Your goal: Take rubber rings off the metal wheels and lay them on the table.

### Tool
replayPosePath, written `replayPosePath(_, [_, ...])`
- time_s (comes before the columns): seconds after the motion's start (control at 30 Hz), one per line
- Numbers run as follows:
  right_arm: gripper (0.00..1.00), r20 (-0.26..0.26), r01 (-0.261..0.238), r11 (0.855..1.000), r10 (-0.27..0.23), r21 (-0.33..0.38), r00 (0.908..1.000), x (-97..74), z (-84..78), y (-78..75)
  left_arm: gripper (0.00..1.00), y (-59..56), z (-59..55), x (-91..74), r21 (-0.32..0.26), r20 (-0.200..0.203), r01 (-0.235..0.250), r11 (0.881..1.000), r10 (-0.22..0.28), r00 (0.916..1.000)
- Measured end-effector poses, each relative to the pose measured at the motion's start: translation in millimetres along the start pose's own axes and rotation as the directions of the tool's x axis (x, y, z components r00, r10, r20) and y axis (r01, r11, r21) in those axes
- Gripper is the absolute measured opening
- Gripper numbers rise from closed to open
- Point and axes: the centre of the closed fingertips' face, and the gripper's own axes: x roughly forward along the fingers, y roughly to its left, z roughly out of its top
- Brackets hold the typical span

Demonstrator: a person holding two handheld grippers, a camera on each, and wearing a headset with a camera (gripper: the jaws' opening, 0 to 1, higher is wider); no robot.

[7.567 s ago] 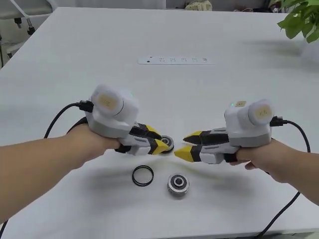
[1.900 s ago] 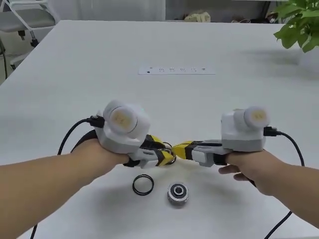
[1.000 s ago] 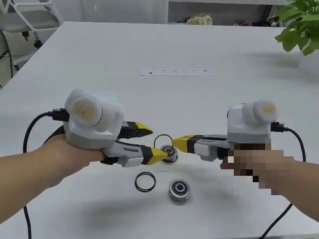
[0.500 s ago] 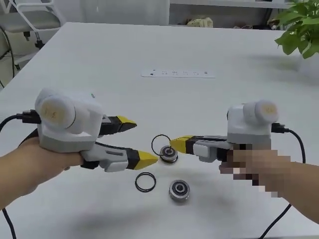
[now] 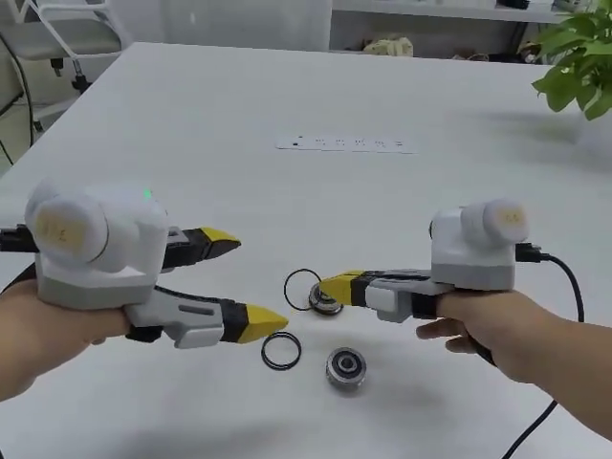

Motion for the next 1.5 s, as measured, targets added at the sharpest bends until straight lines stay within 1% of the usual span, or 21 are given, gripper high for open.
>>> replayPosePath(0.13, [0.0, -0.024, -0.012, 1.0, 0.012, 0.006, 0.9996, 3.9, -5.3, 6.9, 0.66, -0.6, -2.1, -5.0, -0.007, 0.003, -0.006, 1.0, 0.006, 1.0])
replayPosePath(0.2, [0.0, -0.036, -0.017, 1.0, 0.018, 0.005, 0.9992, 5.0, -7.6, 9.3, 0.67, -1.2, -3.8, -6.7, -0.003, -0.003, -0.006, 1.0, 0.006, 1.0])
replayPosePath(0.5, [0.0, -0.08, -0.035, 0.999, 0.036, 0.018, 0.9961, 8.9, -17.4, 14.0, 0.7, -5.7, -6.4, -15.1, 0.018, -0.007, -0.006, 1.0, 0.007, 1.0])
replayPosePath(0.7, [0.0, -0.105, -0.041, 0.999, 0.044, 0.035, 0.9934, 12.9, -23.6, 16.8, 0.71, -7.6, -9.3, -18.8, 0.022, -0.011, -0.007, 1.0, 0.007, 0.9999])
replayPosePath(0.93, [0.0, -0.15, -0.037, 0.998, 0.043, 0.045, 0.9878, 17.6, -35.2, 18.2, 0.71, -7.7, -11.5, -24.1, 0.023, -0.014, -0.014, 1.0, 0.014, 0.9998])
replayPosePath(1.03, [0.0, -0.159, -0.036, 0.998, 0.043, 0.044, 0.9864, 18.3, -37.4, 18.4, 0.71, -7.5, -11.9, -26.4, 0.024, -0.014, -0.018, 1.0, 0.018, 0.9997])
replayPosePath(1.1, [0.0, -0.178, -0.032, 0.999, 0.039, 0.042, 0.9833, 19.6, -41.7, 17.5, 0.71, -7.4, -12.3, -27.6, 0.024, -0.014, -0.02, 1.0, 0.02, 0.9997])
replayPosePath(1.27, [0.0, -0.205, -0.025, 0.999, 0.033, 0.043, 0.9782, 21.1, -48.0, 16.6, 0.71, -6.8, -13.6, -30.5, 0.022, -0.017, -0.025, 0.999, 0.026, 0.9995])
replayPosePath(1.5, [0.0, -0.224, -0.02, 0.999, 0.029, 0.043, 0.9743, 23.0, -51.6, 16.6, 0.7, -5.5, -13.8, -33.7, 0.023, -0.019, -0.033, 0.999, 0.034, 0.9992])
